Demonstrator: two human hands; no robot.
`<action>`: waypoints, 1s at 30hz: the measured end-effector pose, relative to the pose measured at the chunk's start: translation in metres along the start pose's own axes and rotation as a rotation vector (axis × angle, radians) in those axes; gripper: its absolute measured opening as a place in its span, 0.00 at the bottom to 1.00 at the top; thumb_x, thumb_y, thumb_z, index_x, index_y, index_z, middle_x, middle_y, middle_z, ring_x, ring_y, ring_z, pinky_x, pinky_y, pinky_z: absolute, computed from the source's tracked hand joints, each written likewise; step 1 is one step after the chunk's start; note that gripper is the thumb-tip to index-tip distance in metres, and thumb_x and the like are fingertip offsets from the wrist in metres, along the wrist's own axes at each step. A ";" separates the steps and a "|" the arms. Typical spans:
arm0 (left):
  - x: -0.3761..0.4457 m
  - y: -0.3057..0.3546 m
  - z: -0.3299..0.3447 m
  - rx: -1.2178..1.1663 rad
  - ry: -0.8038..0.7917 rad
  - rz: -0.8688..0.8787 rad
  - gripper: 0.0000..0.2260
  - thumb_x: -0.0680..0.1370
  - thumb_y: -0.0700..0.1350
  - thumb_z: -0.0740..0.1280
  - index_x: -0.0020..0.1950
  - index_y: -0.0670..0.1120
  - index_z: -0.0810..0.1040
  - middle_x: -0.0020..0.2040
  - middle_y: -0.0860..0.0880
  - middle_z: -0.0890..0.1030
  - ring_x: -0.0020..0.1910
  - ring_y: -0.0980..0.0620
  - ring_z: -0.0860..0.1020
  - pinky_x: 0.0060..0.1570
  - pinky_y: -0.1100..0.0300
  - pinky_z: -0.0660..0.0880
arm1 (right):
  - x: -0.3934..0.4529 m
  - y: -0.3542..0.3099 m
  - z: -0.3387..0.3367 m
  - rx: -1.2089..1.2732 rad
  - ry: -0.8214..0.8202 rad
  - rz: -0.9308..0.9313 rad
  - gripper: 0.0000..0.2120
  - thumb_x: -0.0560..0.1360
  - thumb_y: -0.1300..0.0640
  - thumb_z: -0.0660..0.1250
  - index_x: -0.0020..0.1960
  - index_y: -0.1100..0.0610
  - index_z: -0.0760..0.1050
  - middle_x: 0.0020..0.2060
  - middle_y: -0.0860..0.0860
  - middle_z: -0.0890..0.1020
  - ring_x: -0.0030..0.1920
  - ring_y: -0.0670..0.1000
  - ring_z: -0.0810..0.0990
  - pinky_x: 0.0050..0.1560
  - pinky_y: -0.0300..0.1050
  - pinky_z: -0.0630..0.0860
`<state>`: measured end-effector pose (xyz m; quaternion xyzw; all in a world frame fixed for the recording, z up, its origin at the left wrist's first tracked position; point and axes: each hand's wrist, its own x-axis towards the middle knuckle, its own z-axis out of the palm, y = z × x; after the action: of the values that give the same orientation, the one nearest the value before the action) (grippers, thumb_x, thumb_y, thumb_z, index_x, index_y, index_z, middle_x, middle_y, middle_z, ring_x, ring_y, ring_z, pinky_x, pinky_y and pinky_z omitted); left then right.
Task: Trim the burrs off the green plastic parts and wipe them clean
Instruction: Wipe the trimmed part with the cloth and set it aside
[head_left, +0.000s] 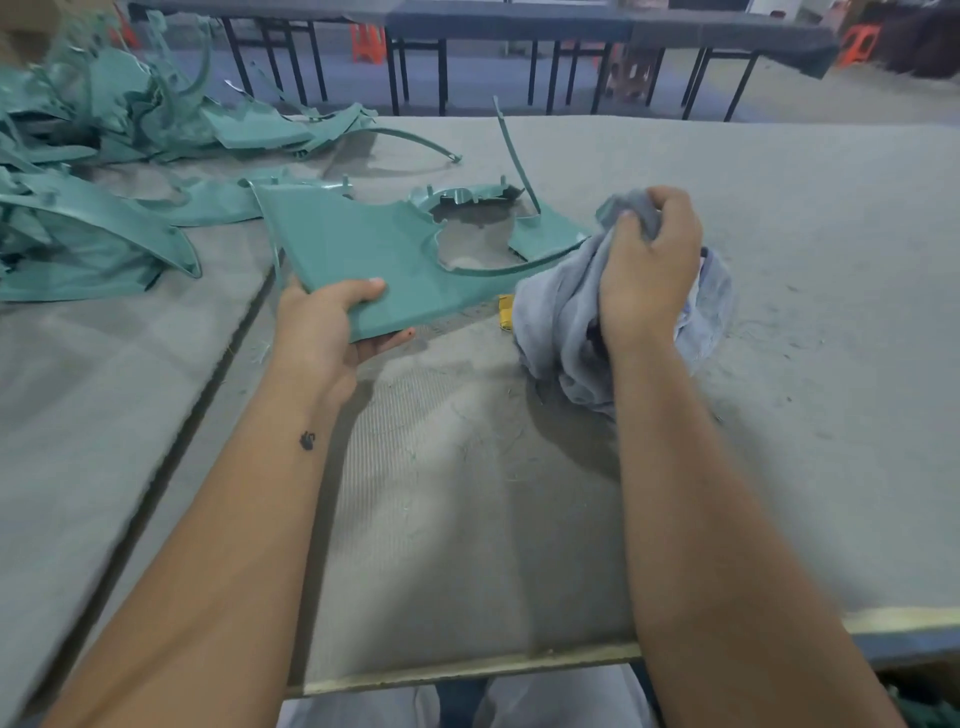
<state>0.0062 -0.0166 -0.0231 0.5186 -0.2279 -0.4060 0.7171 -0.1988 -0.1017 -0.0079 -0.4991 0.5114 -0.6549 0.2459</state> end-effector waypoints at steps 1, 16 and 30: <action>-0.001 0.001 -0.001 -0.015 -0.027 0.002 0.14 0.74 0.32 0.68 0.56 0.45 0.73 0.52 0.45 0.82 0.45 0.45 0.84 0.33 0.55 0.80 | 0.003 0.003 0.001 -0.072 -0.006 -0.001 0.08 0.78 0.63 0.60 0.53 0.59 0.76 0.51 0.55 0.79 0.45 0.45 0.75 0.41 0.25 0.67; -0.005 -0.022 0.023 -0.244 -0.105 -0.078 0.09 0.80 0.40 0.64 0.59 0.44 0.77 0.48 0.46 0.85 0.45 0.47 0.84 0.36 0.55 0.81 | -0.045 -0.006 0.032 -0.306 -0.521 -0.335 0.06 0.75 0.62 0.65 0.49 0.60 0.80 0.45 0.53 0.78 0.45 0.48 0.75 0.50 0.41 0.70; 0.002 -0.015 0.010 -0.264 -0.067 -0.060 0.05 0.79 0.37 0.63 0.51 0.44 0.77 0.41 0.47 0.85 0.41 0.47 0.85 0.36 0.53 0.81 | -0.037 -0.003 0.030 -0.527 -0.294 -0.409 0.13 0.73 0.67 0.60 0.48 0.59 0.82 0.49 0.55 0.77 0.53 0.57 0.70 0.52 0.46 0.65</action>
<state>-0.0058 -0.0256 -0.0336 0.4126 -0.1809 -0.4709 0.7585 -0.1569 -0.0821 -0.0207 -0.7262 0.5113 -0.4575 0.0437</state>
